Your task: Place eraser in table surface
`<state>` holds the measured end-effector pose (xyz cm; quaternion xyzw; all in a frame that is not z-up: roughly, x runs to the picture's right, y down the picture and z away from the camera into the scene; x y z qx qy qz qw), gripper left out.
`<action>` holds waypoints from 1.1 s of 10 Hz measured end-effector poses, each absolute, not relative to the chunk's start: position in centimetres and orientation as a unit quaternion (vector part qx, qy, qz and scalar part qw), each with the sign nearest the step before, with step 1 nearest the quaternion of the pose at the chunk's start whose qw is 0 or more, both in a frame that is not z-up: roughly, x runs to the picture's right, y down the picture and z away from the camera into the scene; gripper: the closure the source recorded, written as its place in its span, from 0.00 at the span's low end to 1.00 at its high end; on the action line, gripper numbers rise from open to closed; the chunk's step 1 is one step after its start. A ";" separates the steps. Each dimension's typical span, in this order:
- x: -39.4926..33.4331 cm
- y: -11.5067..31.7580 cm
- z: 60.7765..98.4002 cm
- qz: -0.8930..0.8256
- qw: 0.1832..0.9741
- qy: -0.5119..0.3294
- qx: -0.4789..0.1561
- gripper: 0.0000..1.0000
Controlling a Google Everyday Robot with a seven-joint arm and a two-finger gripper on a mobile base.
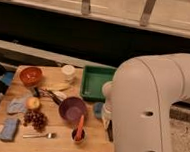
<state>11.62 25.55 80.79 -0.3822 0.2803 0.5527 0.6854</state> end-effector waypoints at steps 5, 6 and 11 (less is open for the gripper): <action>14.2 23.1 79.2 0.586 0.685 0.261 -0.346 1.00; 15.5 21.7 78.0 0.602 0.682 0.253 -0.330 1.00; 20.7 15.3 72.6 0.665 0.671 0.192 -0.266 0.98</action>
